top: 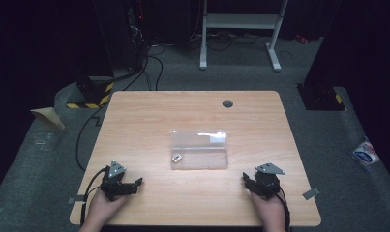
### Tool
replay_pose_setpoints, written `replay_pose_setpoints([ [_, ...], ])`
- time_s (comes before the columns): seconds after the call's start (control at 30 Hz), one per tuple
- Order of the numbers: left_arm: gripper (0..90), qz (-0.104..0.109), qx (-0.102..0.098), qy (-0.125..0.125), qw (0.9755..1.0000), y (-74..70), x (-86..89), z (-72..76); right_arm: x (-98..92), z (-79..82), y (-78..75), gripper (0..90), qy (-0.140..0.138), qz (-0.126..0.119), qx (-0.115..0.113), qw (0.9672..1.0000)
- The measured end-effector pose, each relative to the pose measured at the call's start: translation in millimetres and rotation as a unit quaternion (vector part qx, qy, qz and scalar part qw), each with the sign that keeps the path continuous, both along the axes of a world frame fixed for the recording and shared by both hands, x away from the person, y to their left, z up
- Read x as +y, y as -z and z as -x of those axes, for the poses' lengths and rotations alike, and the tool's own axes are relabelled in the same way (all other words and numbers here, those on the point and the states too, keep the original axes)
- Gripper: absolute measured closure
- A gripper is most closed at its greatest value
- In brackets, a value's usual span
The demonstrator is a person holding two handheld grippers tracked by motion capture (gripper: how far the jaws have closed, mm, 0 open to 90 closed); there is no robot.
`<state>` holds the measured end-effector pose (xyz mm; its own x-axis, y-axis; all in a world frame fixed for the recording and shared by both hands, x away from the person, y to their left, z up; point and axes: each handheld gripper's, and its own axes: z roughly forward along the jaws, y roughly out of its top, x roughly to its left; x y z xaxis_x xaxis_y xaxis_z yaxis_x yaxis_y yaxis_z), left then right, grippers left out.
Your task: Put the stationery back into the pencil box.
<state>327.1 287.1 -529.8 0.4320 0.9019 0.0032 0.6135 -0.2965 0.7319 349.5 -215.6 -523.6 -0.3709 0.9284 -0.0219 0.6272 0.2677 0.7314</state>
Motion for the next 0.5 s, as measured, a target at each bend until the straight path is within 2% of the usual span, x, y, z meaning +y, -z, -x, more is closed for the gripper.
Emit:
replay_pose_setpoints([
  [0.5, 14.9, 0.002, -0.002, 0.004, 1.0, 0.1, 0.3, 0.3, 0.7, 0.7, 0.0, 36.2, 0.008, -0.001, 0.001, 1.0],
])
